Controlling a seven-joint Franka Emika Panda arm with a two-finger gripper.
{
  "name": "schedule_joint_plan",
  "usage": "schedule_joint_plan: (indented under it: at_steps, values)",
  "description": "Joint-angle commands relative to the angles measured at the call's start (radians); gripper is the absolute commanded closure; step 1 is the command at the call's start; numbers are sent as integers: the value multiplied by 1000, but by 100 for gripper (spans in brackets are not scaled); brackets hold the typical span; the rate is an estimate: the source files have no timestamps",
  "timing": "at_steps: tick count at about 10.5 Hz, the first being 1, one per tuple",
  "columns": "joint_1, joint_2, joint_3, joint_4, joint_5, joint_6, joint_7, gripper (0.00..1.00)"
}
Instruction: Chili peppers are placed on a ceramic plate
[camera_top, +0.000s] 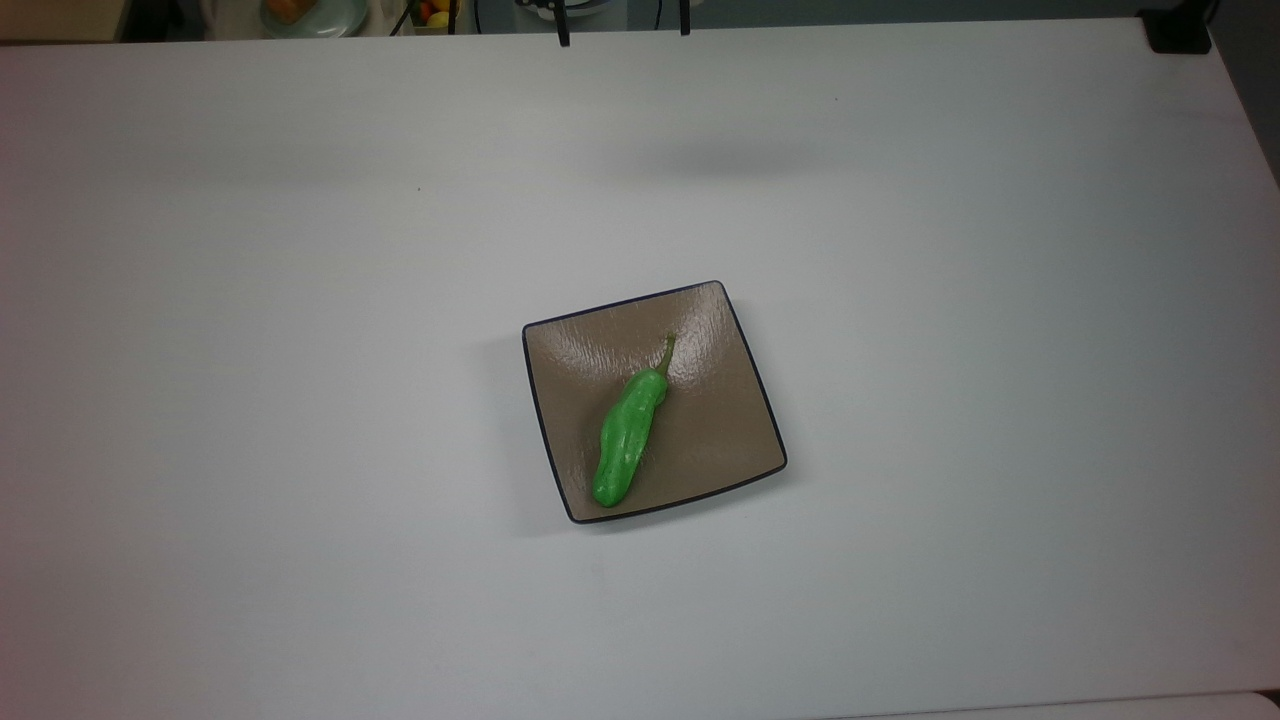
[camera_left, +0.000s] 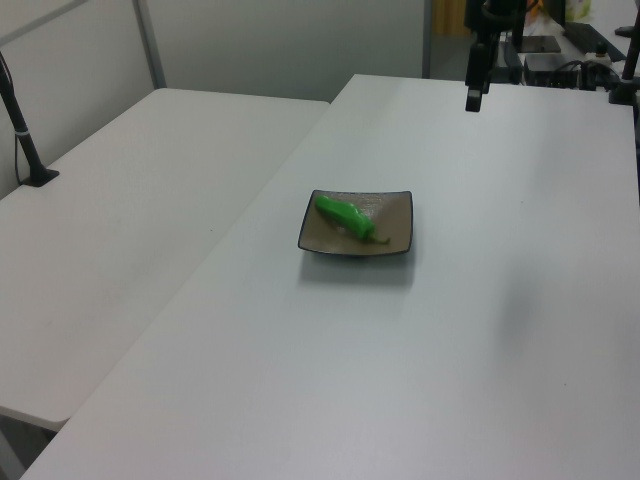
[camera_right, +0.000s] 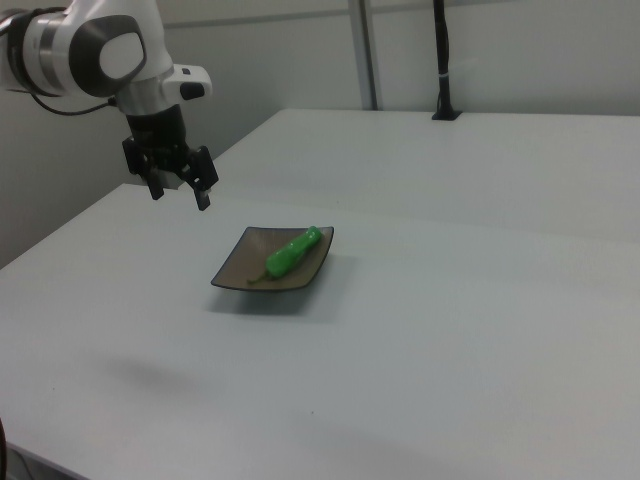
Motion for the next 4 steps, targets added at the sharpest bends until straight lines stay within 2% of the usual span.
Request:
schedule_joint_plan:
  at_steps: [1, 4]
  values:
    - [11, 4, -8, -23, 2, 24, -27, 0]
    - [7, 9, -5, -20, 2, 24, -20, 0]
